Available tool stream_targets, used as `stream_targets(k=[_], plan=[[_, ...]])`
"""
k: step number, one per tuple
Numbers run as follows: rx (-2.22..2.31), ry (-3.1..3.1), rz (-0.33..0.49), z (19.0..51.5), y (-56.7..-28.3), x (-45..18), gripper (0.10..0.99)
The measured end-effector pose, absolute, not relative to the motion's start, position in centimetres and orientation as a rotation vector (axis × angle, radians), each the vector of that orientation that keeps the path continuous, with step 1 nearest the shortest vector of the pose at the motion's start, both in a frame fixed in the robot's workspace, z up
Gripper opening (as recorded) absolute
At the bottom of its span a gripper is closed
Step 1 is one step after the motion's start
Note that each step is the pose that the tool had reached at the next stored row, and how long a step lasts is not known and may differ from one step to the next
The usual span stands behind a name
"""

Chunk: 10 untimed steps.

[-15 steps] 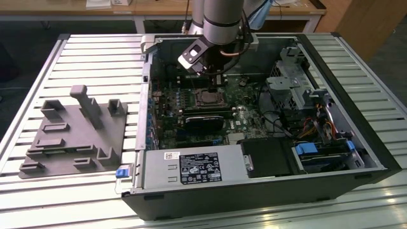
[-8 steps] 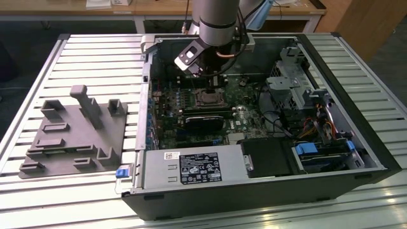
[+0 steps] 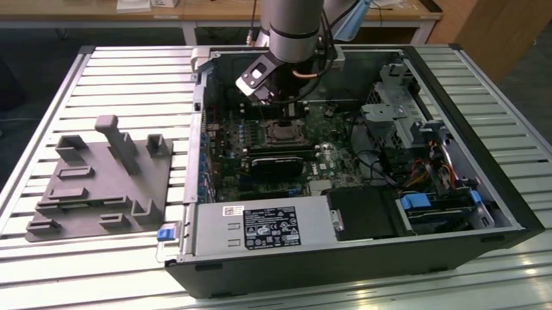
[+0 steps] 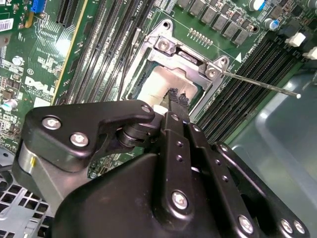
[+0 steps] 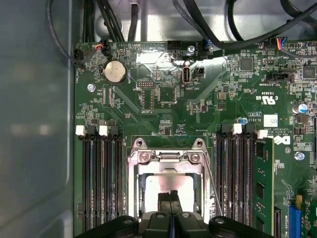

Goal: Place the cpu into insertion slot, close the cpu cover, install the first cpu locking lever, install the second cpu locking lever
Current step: 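Close the cpu cover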

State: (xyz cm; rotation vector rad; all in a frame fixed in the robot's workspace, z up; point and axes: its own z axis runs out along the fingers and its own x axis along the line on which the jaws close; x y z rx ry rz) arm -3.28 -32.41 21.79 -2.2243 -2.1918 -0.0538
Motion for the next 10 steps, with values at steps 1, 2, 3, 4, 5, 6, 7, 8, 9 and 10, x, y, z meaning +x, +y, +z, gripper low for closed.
stream_targets(k=[1, 2, 3, 4, 5, 6, 7, 8, 9, 10], plan=[[-2.215, -2.201, -0.054, 21.78, -32.41, -3.28, 0.106], [-2.198, -2.217, -0.053, 21.78, -32.41, -3.29, 0.106], [-2.178, -2.237, -0.053, 21.78, -32.41, -3.29, 0.106], [-2.157, -2.257, -0.053, 21.77, -32.41, -3.28, 0.106], [-2.137, -2.276, -0.053, 21.77, -32.41, -3.28, 0.106], [-2.116, -2.294, -0.052, 21.76, -32.41, -3.28, 0.106], [-2.095, -2.313, -0.052, 21.76, -32.41, -3.28, 0.106], [-2.074, -2.332, -0.052, 21.75, -32.41, -3.28, 0.106], [-2.051, -2.352, -0.051, 21.75, -32.41, -3.28, 0.106], [-2.029, -2.370, -0.051, 21.75, -32.41, -3.28, 0.106]])
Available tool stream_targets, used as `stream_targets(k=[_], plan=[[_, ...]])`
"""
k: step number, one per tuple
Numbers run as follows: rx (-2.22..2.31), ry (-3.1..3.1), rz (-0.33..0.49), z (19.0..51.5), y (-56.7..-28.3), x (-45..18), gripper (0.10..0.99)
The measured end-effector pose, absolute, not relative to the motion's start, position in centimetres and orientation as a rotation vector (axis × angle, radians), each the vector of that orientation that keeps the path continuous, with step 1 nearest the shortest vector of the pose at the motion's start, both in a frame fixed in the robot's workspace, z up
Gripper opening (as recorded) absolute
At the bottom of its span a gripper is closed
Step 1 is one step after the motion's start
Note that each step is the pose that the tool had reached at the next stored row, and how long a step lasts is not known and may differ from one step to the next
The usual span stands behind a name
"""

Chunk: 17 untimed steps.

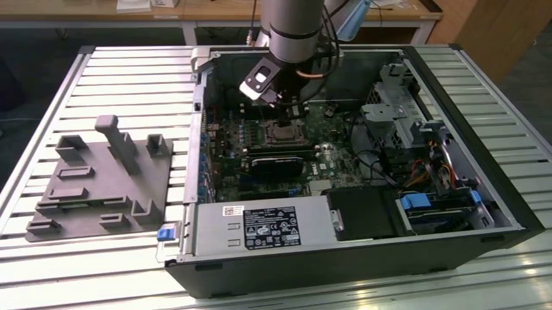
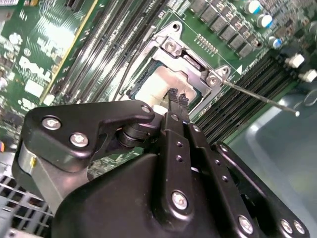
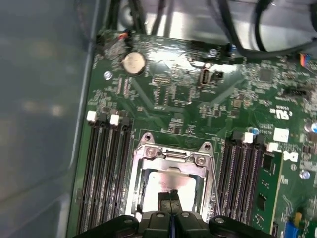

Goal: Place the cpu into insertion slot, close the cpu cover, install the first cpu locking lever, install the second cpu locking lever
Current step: 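Close the cpu cover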

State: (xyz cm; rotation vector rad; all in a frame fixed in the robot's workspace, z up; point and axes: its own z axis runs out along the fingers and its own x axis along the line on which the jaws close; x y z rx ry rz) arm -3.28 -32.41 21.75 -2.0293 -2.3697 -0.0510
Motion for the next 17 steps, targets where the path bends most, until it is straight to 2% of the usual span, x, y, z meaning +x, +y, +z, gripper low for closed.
stream_targets(k=[17], plan=[[-1.638, -2.649, -0.045, 21.67, -32.41, -3.28, 0.106]])
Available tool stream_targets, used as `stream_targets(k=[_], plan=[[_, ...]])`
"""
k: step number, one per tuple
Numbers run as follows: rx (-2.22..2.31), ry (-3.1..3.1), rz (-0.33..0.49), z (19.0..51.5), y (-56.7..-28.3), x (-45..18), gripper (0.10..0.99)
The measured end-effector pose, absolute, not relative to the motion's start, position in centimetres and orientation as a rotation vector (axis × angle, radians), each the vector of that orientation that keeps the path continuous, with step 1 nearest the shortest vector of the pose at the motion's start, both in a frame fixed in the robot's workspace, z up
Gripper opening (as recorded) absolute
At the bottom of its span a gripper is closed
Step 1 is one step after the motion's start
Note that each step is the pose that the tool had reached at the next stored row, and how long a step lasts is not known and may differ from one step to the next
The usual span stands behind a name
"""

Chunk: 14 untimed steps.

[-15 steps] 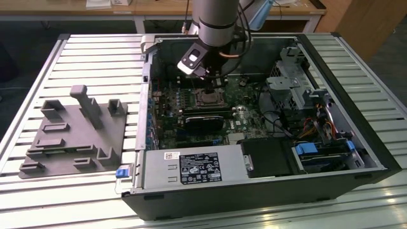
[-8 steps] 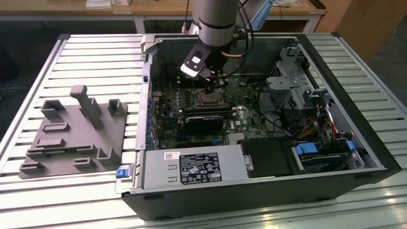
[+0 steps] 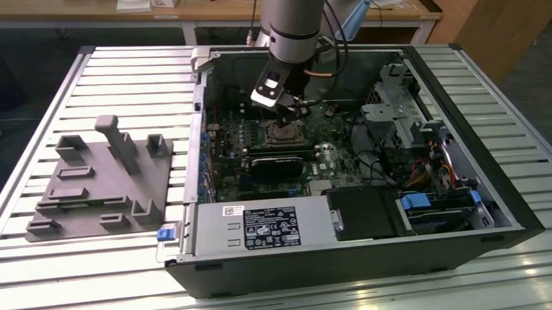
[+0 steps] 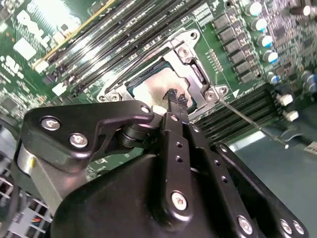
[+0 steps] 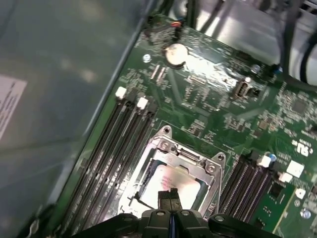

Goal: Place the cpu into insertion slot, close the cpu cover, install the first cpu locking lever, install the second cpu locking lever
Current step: 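Close the cpu cover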

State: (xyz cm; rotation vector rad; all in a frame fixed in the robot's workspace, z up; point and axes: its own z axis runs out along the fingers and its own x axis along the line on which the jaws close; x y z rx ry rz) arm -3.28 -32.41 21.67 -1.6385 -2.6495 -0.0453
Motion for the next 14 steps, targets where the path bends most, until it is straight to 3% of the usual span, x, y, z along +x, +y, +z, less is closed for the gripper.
stream_targets(k=[14], plan=[[-1.287, -2.833, -0.040, 21.61, -32.41, -3.28, 0.106]])
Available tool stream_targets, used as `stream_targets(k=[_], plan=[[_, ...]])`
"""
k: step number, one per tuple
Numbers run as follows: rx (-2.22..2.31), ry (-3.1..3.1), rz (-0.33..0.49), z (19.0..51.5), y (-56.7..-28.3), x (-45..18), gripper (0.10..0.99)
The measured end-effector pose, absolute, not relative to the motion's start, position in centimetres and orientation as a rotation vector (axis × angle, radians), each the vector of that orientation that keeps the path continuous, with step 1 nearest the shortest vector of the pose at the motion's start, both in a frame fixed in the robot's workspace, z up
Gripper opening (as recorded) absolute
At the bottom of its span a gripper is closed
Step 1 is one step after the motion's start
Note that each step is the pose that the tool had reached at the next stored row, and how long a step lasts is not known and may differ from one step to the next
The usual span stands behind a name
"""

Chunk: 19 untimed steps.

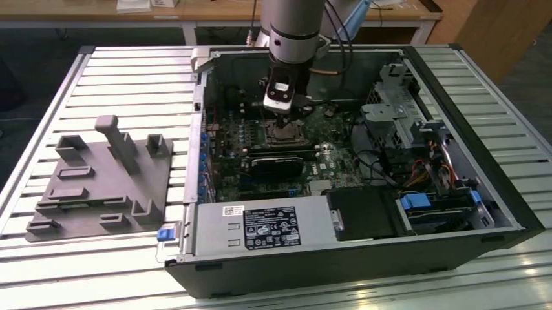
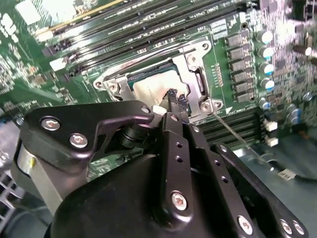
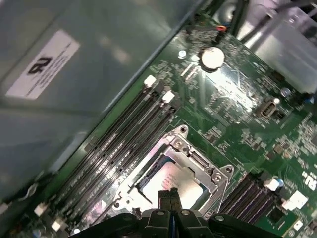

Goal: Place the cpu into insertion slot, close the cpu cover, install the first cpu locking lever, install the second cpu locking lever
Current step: 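Close the cpu cover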

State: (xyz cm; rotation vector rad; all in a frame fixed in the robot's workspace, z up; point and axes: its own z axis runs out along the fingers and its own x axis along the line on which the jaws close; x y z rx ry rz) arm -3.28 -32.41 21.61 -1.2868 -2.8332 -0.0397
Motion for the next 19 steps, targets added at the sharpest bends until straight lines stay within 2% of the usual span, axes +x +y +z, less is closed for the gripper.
stream_targets(k=[19], plan=[[-0.787, -3.007, -0.033, 21.53, -32.42, -3.28, 0.106]])
